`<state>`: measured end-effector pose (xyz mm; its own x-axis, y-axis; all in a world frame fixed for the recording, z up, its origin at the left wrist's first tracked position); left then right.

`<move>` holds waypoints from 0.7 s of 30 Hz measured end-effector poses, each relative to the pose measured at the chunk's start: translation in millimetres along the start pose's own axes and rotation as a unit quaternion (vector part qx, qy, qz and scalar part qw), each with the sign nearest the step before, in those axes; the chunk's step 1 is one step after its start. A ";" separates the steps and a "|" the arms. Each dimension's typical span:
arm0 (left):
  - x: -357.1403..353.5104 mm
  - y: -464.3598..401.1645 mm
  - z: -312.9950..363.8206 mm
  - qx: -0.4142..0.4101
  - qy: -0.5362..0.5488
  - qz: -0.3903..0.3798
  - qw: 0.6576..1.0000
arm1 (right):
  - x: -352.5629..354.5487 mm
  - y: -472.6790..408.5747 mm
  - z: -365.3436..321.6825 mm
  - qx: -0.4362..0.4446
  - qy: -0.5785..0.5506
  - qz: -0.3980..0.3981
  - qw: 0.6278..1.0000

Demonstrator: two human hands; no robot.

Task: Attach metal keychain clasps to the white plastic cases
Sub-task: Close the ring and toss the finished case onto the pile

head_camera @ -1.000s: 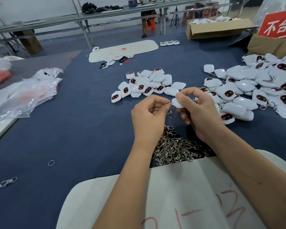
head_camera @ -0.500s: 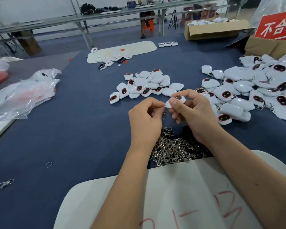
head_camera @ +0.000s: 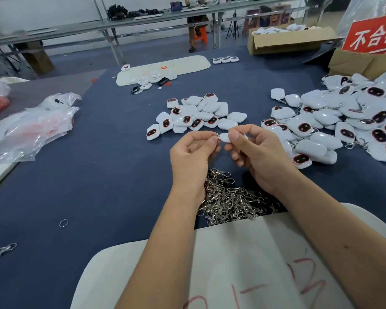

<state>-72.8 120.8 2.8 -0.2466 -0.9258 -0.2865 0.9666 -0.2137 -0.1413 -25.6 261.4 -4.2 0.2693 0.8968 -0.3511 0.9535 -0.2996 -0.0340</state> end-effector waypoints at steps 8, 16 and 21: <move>3.3 -4.4 6.0 -0.138 -0.220 -0.007 0.966 | 4.1 -0.8 1.0 0.020 0.016 0.017 1.000; 1.2 1.4 9.3 -0.234 -0.432 -0.093 0.866 | 4.0 -0.5 3.8 0.044 0.117 0.042 0.991; -1.2 1.3 10.3 -0.248 -0.494 -0.117 0.825 | 4.3 -0.2 5.5 0.087 0.202 0.059 0.974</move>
<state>-70.5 118.5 12.7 -0.0082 -0.7313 0.6820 0.6932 -0.4957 -0.5232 -25.4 263.5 -10.8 0.4400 0.8974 0.0343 0.8848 -0.4267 -0.1872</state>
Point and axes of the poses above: each hand's wrist, its own y-axis away from the middle knuckle, its own x-axis out of the back of the hand, z = x × y, the point moved 4 cm from there along -y, towards the middle knuckle, and after that the axes turned 7 degrees about -x, right-handed, at the moved point
